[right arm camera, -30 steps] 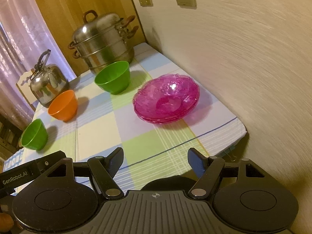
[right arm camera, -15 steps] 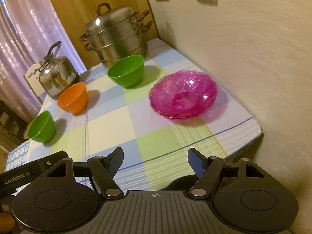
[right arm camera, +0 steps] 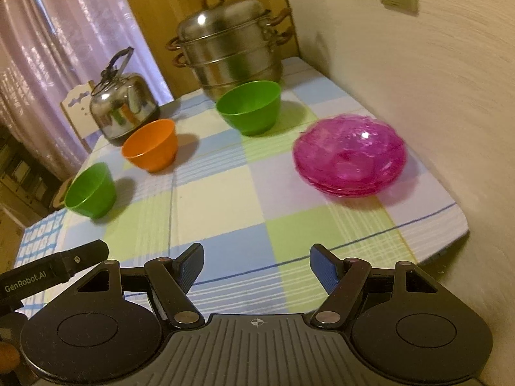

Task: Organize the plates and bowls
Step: 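Pull both tools back from the pink stack and turn toward the green bowls, then move both tools to the rim of the large green bowl, then grip the large green bowl rim with left tool while right tool grips it, then lift the green bowl with both tools over the orange bowl, then lower the green bowl into the orange bowl and open both tools, then move both tools toward the small green bowl by the steamer pot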

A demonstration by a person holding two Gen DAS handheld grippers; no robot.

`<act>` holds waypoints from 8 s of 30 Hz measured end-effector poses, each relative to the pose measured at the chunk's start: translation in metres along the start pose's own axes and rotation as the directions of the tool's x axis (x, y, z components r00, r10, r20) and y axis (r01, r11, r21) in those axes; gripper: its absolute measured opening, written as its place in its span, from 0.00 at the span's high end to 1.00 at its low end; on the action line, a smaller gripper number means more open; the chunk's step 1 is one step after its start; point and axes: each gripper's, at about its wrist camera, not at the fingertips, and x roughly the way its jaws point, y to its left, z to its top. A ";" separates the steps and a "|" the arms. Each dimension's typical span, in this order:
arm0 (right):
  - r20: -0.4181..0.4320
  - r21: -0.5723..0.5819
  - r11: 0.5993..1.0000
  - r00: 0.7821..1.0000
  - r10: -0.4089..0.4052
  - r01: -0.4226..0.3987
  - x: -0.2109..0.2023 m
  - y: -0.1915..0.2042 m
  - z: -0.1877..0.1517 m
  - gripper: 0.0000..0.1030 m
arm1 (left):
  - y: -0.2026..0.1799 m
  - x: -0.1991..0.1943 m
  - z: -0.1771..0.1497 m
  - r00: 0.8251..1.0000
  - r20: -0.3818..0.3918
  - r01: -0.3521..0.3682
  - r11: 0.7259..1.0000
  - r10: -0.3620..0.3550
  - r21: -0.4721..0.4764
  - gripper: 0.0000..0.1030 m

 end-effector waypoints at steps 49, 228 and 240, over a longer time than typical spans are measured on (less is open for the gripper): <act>-0.116 -0.176 0.918 0.933 0.340 -0.356 0.271 0.226 0.087 0.34 | 0.261 0.134 0.127 0.945 0.031 -0.296 0.891 0.326 -0.344 0.30; 0.031 0.057 0.998 0.999 -0.031 0.029 0.044 0.013 0.059 0.31 | -0.011 0.039 0.075 0.997 0.056 0.059 0.998 -0.060 0.003 0.11; 0.042 0.074 0.996 0.998 -0.043 0.040 0.043 0.005 0.066 0.31 | -0.018 0.052 0.086 0.997 0.041 0.072 0.997 -0.073 0.016 0.11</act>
